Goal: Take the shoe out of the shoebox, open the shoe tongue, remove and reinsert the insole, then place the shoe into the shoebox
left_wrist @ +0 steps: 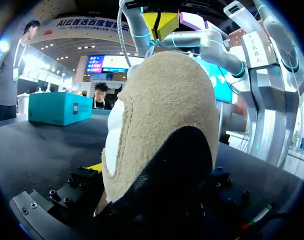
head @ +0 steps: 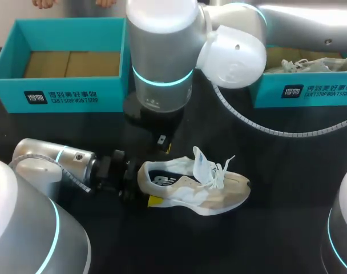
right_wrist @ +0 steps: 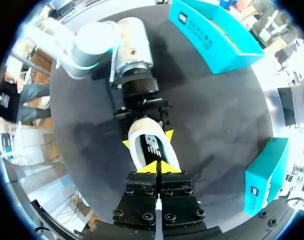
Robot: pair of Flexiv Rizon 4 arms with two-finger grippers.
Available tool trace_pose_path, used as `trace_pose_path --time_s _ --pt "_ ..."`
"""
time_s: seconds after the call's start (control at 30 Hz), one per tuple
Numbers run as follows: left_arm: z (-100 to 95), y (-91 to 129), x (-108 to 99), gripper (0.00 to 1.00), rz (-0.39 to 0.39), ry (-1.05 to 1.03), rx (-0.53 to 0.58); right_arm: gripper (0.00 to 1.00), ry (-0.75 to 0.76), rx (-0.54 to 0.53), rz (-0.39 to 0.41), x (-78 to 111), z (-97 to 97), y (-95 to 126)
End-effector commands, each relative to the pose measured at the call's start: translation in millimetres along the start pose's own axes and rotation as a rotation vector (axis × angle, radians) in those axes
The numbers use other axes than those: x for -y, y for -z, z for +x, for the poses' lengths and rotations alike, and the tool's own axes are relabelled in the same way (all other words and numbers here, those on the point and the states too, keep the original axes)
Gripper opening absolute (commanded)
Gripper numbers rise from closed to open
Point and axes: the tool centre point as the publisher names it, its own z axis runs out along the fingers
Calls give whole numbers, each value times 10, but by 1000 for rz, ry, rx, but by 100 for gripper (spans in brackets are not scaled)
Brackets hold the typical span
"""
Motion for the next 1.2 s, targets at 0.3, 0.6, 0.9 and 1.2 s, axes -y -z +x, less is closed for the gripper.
trace_pose_path --time_s 0.3,0.6,0.9,1.2 --pt "8 2 7 0 0 0 2 0 30 -48 -17 30 91 -485" --pt "8 2 7 0 0 0 2 0 30 -48 -17 30 91 -485" --pt "8 2 7 0 0 0 2 0 108 -44 -40 44 106 -822" --pt "8 2 7 0 0 0 2 0 154 -30 -51 67 92 -1017"
